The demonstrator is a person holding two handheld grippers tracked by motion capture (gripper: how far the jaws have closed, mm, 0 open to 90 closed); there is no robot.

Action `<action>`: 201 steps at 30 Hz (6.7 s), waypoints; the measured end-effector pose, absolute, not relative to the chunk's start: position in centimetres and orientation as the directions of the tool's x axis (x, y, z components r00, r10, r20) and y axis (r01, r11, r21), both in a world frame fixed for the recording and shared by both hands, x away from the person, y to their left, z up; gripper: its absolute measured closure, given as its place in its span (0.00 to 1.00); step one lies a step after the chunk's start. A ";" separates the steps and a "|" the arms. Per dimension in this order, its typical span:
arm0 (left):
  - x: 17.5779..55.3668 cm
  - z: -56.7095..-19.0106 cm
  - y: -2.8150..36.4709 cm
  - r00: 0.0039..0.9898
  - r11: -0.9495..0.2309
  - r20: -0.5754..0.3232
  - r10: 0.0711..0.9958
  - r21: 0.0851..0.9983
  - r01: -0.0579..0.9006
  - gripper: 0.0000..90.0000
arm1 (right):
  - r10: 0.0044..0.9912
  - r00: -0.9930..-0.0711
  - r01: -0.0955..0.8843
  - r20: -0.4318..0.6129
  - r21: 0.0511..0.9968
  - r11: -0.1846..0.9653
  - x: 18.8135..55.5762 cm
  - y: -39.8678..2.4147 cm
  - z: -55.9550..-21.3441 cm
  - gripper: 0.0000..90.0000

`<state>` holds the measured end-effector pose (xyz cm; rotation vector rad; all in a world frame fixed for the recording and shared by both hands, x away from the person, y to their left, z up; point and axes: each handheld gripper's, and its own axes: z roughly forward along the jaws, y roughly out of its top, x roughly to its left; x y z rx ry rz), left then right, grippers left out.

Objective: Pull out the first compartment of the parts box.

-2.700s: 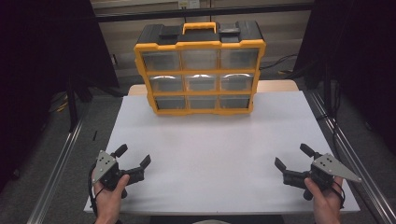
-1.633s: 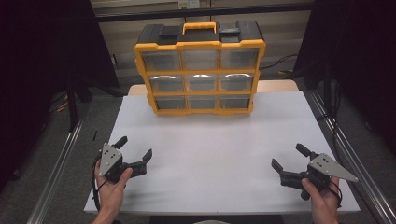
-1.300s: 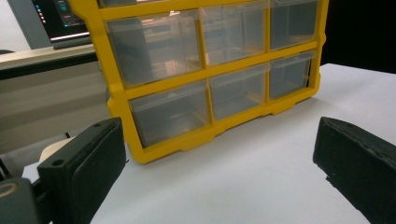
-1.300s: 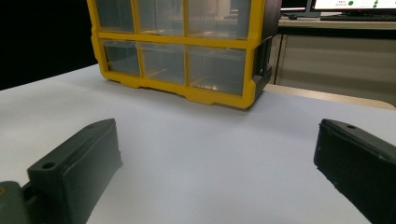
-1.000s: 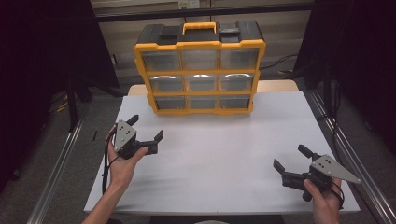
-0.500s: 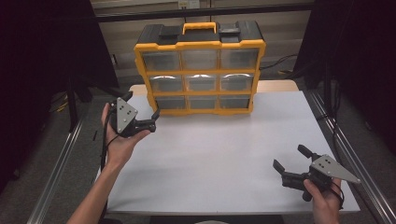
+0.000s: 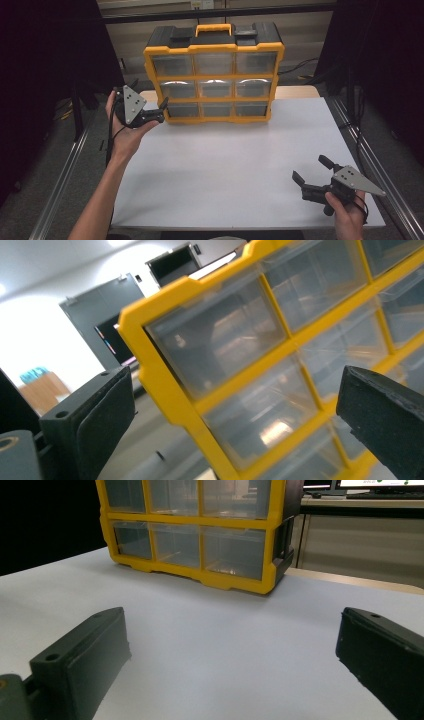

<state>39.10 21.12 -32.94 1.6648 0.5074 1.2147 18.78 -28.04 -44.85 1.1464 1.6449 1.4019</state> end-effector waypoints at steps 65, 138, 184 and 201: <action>45.8 -31.8 17.1 -0.020 -0.975 0.998 0.058 0.053 -0.216 0.66 | 0.910 -0.413 0.211 0.049 0.976 0.043 18.7 -28.0 -45.0 0.00; 45.1 -31.4 16.2 -0.072 -0.966 0.996 0.044 0.024 -0.256 0.85 | 0.908 -0.417 0.208 0.043 0.977 0.049 18.7 -27.9 -45.0 0.00; 43.8 -31.2 17.2 -0.080 -0.964 0.997 0.013 -0.009 -0.267 0.89 | 0.907 -0.420 0.208 0.046 0.977 0.047 18.8 -27.9 -45.0 0.00; 42.7 -31.3 17.4 -0.093 -0.960 0.996 0.012 -0.014 -0.280 0.89 | 0.908 -0.417 0.207 0.045 0.977 0.047 18.8 -27.9 -45.0 0.00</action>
